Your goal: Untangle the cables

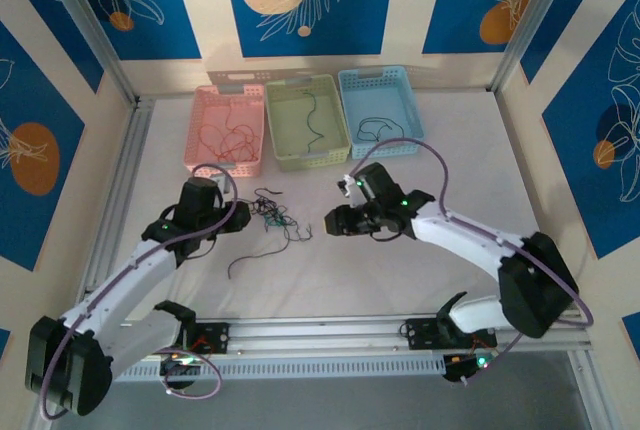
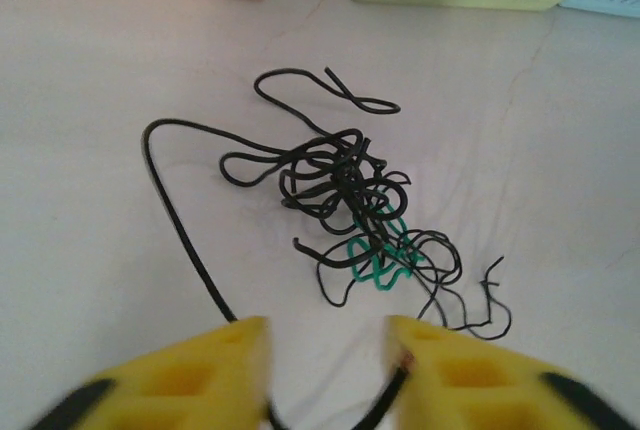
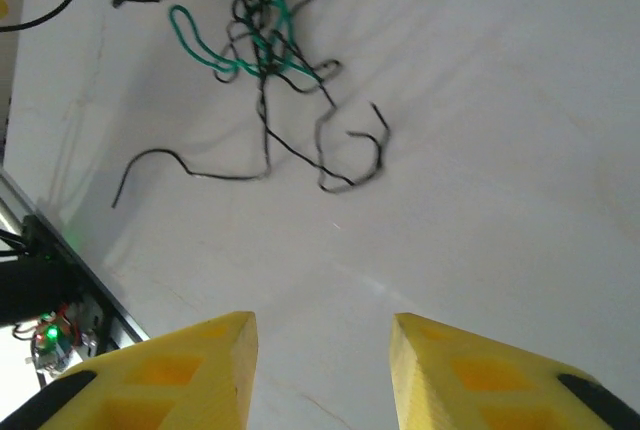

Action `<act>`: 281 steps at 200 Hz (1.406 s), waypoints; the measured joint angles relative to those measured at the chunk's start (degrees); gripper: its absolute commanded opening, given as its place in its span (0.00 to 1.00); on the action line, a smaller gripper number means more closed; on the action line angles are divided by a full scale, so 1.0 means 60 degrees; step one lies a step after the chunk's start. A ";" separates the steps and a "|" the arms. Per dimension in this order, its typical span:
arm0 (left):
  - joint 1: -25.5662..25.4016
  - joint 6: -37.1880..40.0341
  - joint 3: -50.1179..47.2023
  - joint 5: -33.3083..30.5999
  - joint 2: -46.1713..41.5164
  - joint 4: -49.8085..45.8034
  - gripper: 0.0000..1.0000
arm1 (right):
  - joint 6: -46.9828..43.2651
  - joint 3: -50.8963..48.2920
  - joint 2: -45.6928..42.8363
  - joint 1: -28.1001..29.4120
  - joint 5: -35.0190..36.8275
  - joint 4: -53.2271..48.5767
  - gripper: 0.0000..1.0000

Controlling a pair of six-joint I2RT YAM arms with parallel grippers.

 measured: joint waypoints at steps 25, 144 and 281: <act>0.0076 -0.0080 0.0000 -0.0193 -0.0667 -0.0317 0.67 | 0.0044 0.1104 0.1351 0.0492 -0.0076 0.0244 0.40; 0.0098 -0.0157 0.0780 0.0688 -0.2820 -0.2484 0.70 | 0.0331 0.6736 0.6856 0.0488 0.0441 -0.0259 0.42; 0.0098 -0.0146 0.0776 0.0871 -0.2583 -0.2550 0.70 | -0.0885 0.7686 0.8142 0.0437 0.0539 -0.0233 0.35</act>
